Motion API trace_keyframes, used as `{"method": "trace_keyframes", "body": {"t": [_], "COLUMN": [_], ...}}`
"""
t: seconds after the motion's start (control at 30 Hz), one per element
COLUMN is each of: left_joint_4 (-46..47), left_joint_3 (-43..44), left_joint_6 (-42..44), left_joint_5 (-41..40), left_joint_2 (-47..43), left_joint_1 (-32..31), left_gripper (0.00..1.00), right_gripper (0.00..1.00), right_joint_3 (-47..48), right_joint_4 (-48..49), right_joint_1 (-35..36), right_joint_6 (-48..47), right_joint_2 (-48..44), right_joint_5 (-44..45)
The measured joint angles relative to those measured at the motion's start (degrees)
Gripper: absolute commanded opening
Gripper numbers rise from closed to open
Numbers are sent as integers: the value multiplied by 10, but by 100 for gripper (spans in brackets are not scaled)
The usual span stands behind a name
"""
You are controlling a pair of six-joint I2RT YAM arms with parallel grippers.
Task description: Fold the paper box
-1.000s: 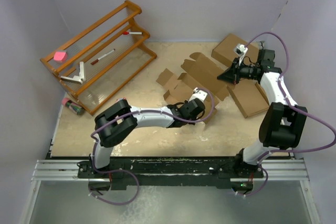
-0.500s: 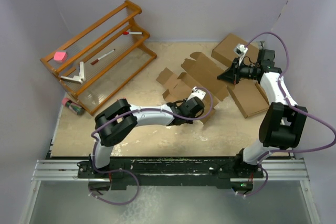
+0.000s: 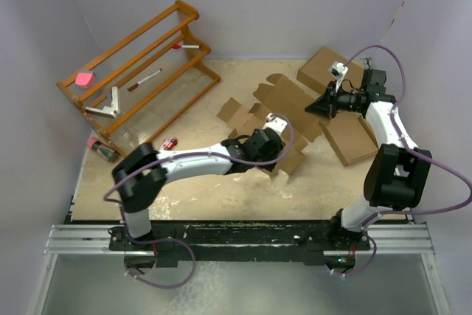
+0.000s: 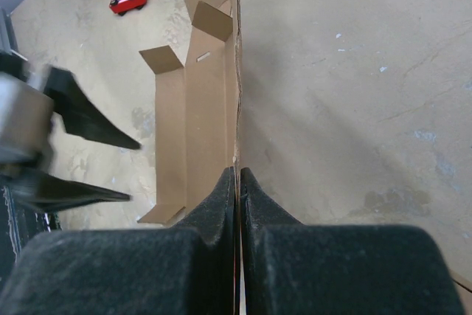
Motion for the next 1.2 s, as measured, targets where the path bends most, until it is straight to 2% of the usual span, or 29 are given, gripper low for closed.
{"method": "trace_keyframes", "body": {"t": [0.13, 0.33, 0.43, 0.7, 0.77, 0.8, 0.83, 0.93, 1.0, 1.2], "left_joint_4": [66, 183, 183, 154, 158, 171, 171, 225, 250, 315], "left_joint_3": [-58, -172, -206, -231, -243, -267, -271, -335, -367, -402], "left_joint_6": [-2, -16, -16, 2, -1, -8, -11, -63, -94, -151], "left_joint_5": [80, 203, 230, 266, 287, 316, 318, 400, 435, 506], "left_joint_2": [-125, -262, -309, -456, -474, -478, -478, -457, -437, -440], "left_joint_1": [25, 136, 192, 319, 358, 371, 407, 492, 524, 532], "left_gripper": [63, 63, 63, 65, 62, 62, 62, 62, 62, 62], "right_gripper": [0, 0, 0, 0, 0, 0, 0, 0, 0, 0], "right_joint_3": [0, 0, 3, 64, 71, 78, 78, 95, 107, 129], "right_joint_4": [-3, -25, -52, -166, -181, -194, -195, -209, -214, -195], "right_joint_1": [0, 0, 1, 16, 24, 27, 31, 40, 43, 46], "right_joint_6": [0, 0, 0, -1, -41, -93, -97, -144, -155, -115], "right_joint_2": [0, -3, -8, -29, -47, -70, -72, -102, -115, -152], "right_joint_5": [0, -2, -4, 0, 3, 5, 5, 17, 24, 31]}}
